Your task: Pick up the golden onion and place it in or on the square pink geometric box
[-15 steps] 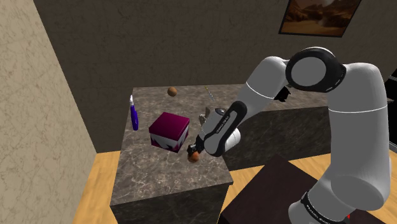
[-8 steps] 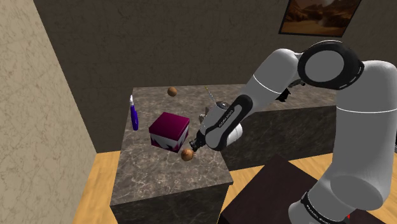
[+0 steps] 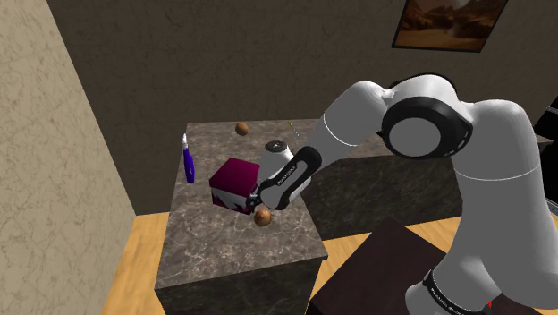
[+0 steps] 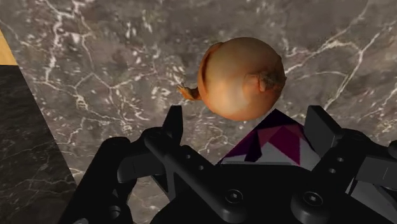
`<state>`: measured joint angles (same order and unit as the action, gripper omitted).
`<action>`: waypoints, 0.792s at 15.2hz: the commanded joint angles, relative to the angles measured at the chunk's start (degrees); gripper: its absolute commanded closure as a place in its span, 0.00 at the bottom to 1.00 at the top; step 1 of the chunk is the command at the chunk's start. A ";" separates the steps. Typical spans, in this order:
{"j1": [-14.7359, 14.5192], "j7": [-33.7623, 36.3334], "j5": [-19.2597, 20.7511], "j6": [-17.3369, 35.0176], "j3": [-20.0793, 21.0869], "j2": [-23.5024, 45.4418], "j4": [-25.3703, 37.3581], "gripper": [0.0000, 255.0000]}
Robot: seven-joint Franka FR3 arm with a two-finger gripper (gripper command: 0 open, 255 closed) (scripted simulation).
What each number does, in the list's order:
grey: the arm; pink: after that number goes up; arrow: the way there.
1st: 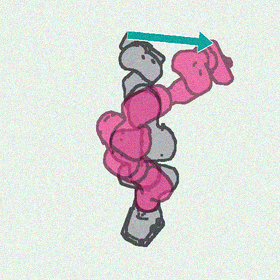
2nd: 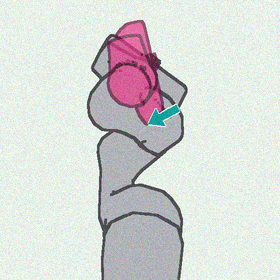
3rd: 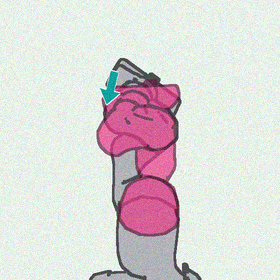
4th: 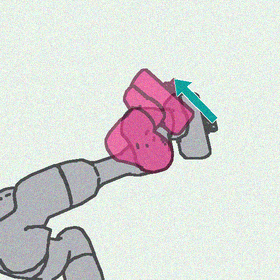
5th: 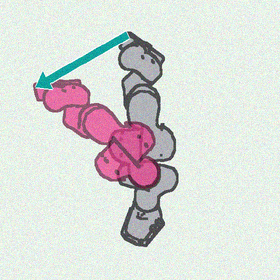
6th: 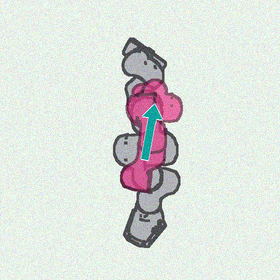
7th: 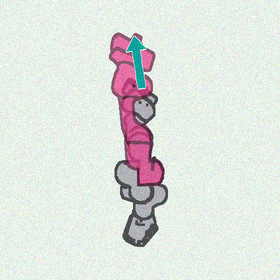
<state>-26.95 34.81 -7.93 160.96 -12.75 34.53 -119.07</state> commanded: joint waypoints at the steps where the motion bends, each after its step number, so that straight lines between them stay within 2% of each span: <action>1: -0.28 0.94 -0.08 -0.20 -0.27 1.75 1.44 0.00; 5: 0.81 0.44 -0.74 1.55 0.76 5.35 3.35 0.00; 12: 0.81 0.44 -0.74 1.55 0.76 5.35 3.35 0.00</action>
<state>-26.15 35.26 -8.66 162.51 -11.99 39.87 -115.73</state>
